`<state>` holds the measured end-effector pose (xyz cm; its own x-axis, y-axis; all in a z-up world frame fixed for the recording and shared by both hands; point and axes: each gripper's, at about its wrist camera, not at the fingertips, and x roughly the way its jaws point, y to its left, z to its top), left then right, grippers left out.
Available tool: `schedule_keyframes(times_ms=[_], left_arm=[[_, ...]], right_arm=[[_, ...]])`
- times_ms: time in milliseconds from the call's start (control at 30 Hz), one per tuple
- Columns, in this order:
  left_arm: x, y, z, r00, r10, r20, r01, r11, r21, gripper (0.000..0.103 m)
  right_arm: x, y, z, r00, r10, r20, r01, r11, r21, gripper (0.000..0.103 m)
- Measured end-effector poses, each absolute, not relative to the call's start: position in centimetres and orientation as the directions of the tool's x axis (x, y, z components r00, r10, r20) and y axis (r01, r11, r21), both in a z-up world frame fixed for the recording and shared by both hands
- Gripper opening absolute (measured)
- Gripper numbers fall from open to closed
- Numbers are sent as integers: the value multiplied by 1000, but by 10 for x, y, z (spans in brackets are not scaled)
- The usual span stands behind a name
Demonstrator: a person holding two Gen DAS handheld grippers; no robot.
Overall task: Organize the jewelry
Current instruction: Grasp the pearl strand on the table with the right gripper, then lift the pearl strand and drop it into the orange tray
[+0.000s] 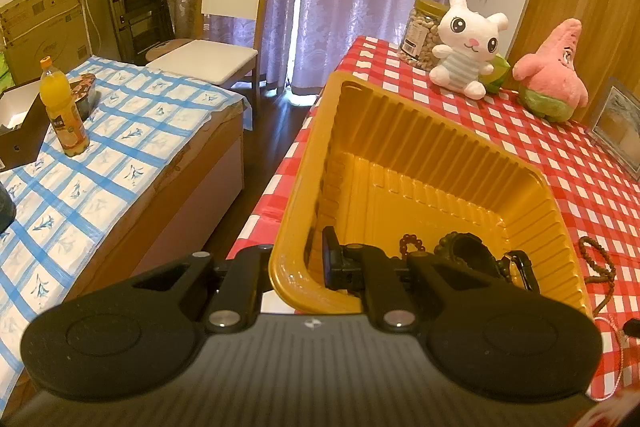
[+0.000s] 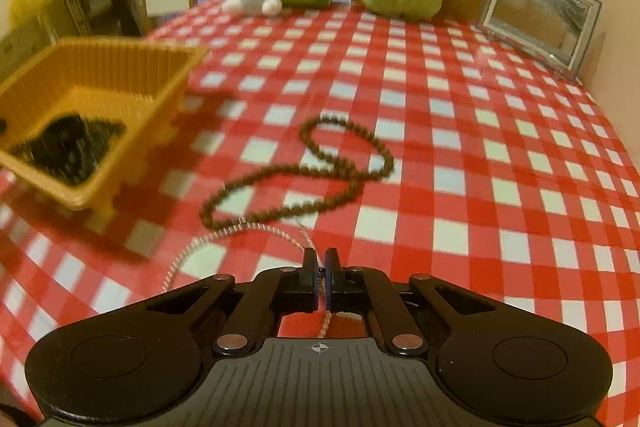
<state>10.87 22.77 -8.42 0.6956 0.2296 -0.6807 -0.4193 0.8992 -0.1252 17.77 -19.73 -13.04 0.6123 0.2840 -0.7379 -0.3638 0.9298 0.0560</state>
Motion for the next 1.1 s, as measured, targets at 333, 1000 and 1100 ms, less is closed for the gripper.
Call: schedule_keyframes(times_ms=[333, 1000, 1100], left_arm=[[110, 227, -86, 699, 220, -680, -411, 902, -131, 10], [117, 224, -85, 705, 210, -677, -398, 908, -132, 10], [118, 224, -84, 707, 209, -676, -397, 908, -135, 10]], right_arm=[[170, -206, -68, 694, 341, -634, -355, 928, 111, 3], [156, -187, 27, 746, 455, -486, -441, 885, 151, 3], [156, -182, 39, 751, 471, -462, -457, 876, 152, 3]])
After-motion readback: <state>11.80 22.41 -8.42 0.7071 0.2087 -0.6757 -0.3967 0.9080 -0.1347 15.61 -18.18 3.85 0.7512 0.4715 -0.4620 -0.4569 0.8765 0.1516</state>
